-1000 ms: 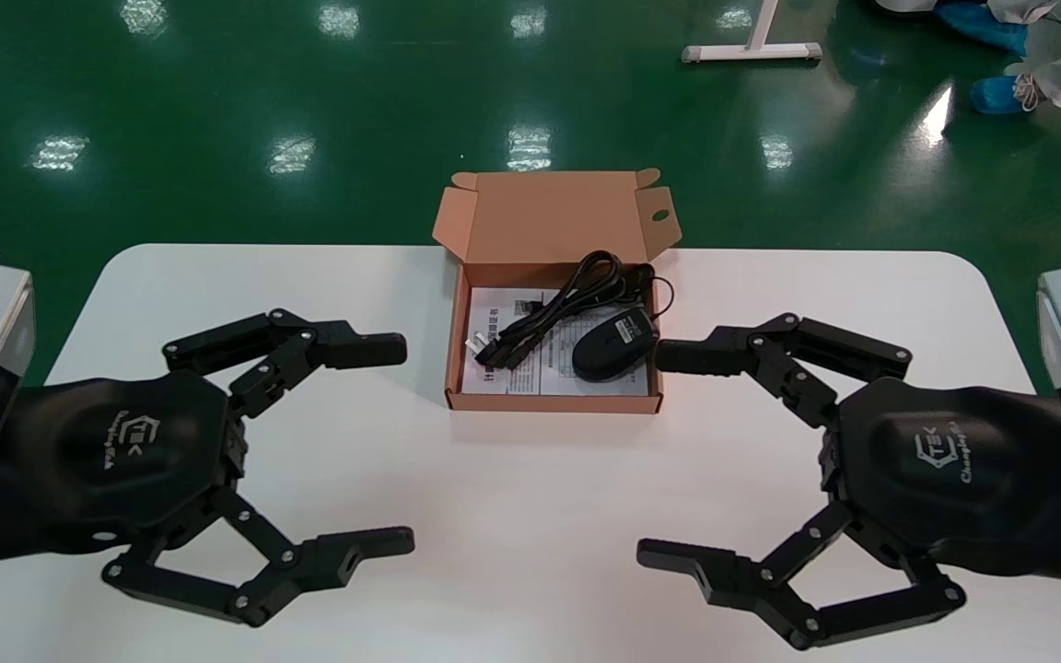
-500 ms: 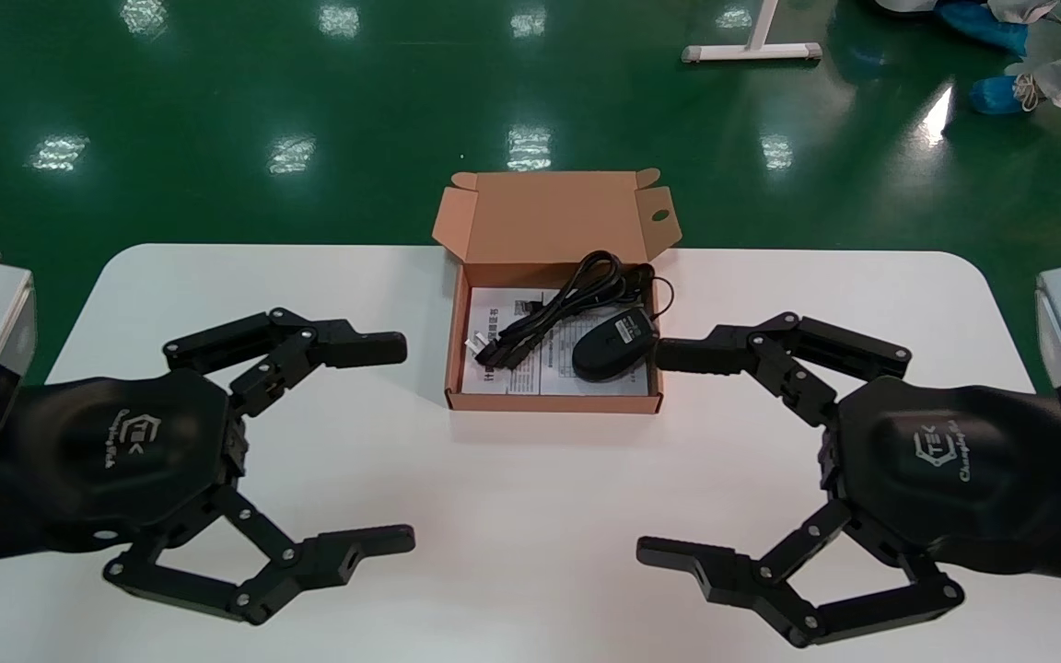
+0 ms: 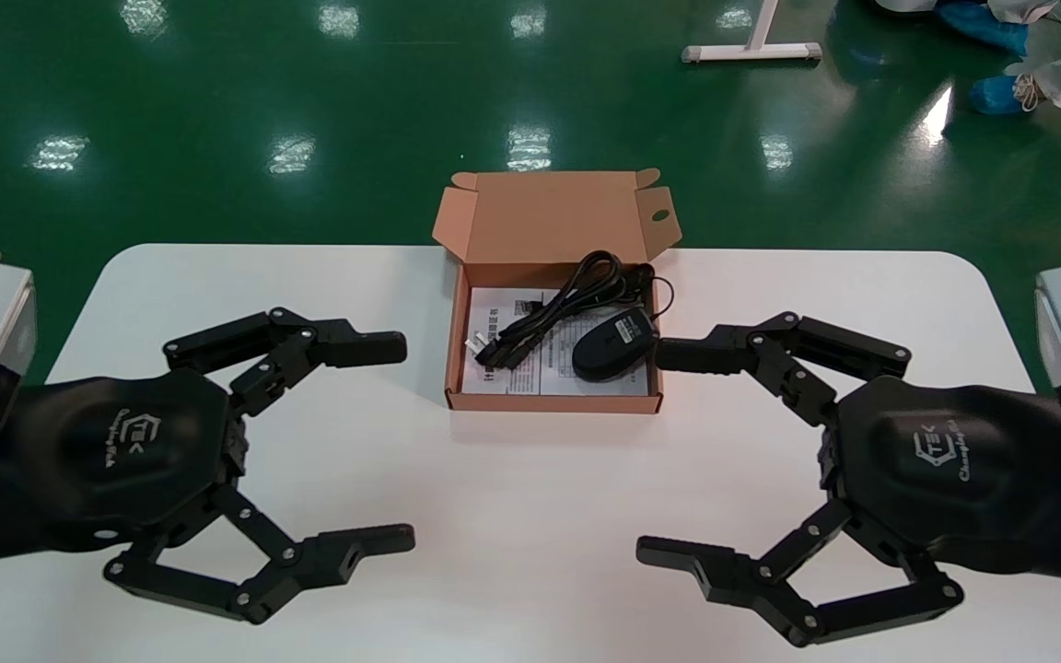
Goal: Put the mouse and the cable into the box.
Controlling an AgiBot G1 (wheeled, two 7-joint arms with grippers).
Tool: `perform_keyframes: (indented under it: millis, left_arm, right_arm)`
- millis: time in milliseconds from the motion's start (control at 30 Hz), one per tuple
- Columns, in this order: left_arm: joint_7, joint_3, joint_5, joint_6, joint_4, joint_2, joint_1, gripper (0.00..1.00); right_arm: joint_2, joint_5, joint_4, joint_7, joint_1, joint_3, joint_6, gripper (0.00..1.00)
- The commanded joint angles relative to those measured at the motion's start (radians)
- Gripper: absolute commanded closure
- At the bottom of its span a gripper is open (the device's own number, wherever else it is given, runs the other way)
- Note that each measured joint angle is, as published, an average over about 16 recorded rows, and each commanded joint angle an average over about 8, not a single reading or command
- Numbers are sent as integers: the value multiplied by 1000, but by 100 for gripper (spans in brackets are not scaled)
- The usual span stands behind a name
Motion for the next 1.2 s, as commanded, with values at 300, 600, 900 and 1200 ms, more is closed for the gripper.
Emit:
perform_keyframes:
  millis: [300,600,900,1200]
  left_arm:
    - [0,0,0,0,0,0,0,0]
    - [0,0,0,0,0,0,0,0]
    - [0,0,0,0,0,0,0,0]
    - [0,0,0,0,0,0,0,0]
  right_arm:
    - [0,0,0,0,0,0,0,0]
    - [0,0,0,0,0,0,0,0]
    - [0,0,0,0,0,0,0,0]
    - [0,0,0,0,0,0,0,0]
